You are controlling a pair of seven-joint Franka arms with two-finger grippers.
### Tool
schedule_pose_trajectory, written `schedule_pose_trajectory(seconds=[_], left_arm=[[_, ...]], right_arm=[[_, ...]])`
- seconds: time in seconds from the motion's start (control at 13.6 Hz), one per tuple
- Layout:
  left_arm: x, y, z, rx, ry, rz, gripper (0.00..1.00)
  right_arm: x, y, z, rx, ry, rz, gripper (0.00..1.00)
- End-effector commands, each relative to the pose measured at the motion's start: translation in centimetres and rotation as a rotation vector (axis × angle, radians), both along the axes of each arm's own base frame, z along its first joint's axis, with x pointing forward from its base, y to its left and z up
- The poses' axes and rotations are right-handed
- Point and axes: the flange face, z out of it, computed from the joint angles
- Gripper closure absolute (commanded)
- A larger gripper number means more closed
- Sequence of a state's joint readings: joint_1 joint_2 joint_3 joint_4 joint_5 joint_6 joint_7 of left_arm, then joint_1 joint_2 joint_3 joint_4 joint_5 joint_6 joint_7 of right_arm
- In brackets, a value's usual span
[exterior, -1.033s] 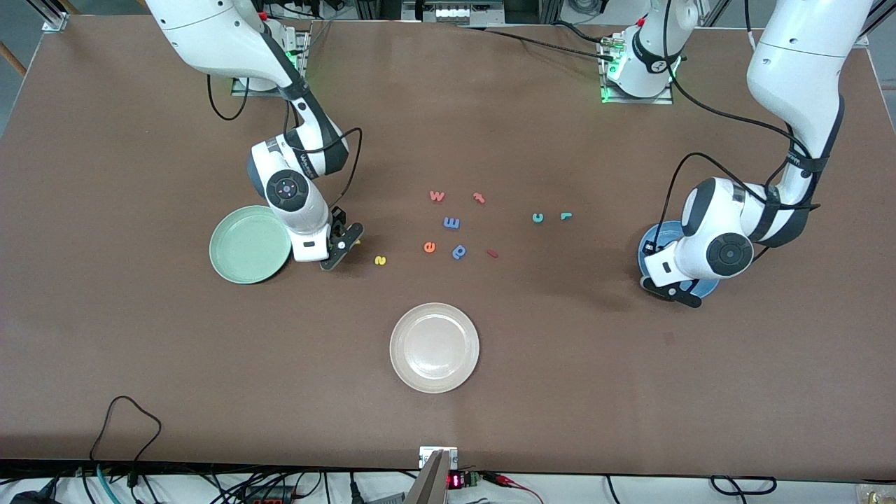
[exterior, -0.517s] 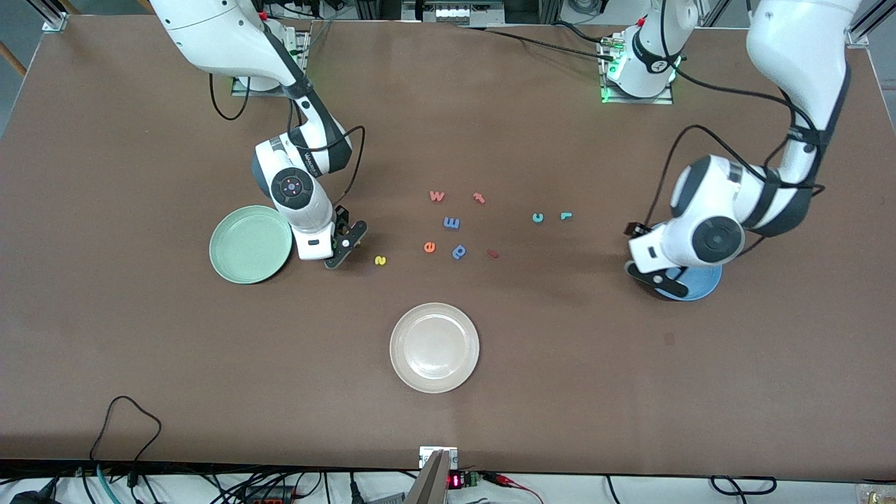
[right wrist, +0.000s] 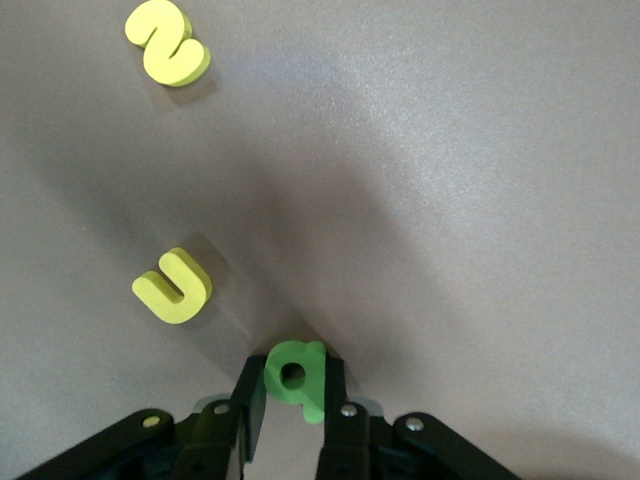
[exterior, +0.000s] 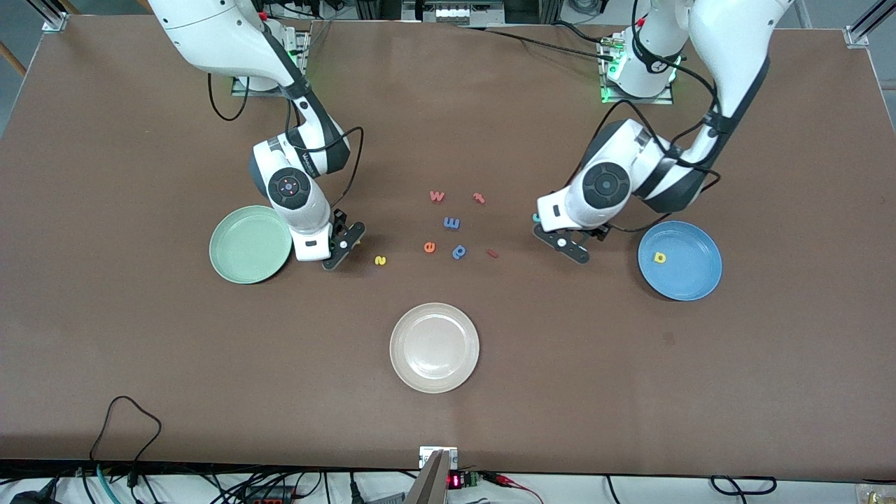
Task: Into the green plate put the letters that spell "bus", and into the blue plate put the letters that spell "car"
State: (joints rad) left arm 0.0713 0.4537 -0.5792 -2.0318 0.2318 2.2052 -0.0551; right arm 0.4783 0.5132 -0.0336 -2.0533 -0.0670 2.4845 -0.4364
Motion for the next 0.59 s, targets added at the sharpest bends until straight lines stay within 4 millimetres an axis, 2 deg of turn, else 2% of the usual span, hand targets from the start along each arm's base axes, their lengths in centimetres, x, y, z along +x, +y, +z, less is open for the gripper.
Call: schedule_pose_trajectory(seconds=[0.0, 0.15, 0.22, 0.3, 0.52], left_arm=[[-2.7, -1.5, -2.5, -0.073, -0.066, -0.043, 0.0], [-3.3, -2.0, -3.0, -0.073, -0.059, -0.058, 0.0], [-4.0, -3.1, -3.4, -0.075, -0.055, -0.081, 0.0], [-4.7, -3.8, -4.1, -0.06, -0.055, -0.111, 0.0], [-5.1, -3.4, -6.0, -0.042, -0.088, -0.113, 0.0]], right_arm=[[-0.1, 0.3, 0.1, 0.005, -0.01, 0.005, 0.95], [0.7, -0.2, 2.0, 0.017, -0.035, -0.01, 0.96], [1.6, -1.5, 3.9, 0.027, -0.059, -0.031, 0.98], [2.5, -3.5, 5.6, 0.026, -0.061, -0.071, 0.99], [4.0, -10.8, 8.9, 0.003, -0.023, -0.207, 0.98]])
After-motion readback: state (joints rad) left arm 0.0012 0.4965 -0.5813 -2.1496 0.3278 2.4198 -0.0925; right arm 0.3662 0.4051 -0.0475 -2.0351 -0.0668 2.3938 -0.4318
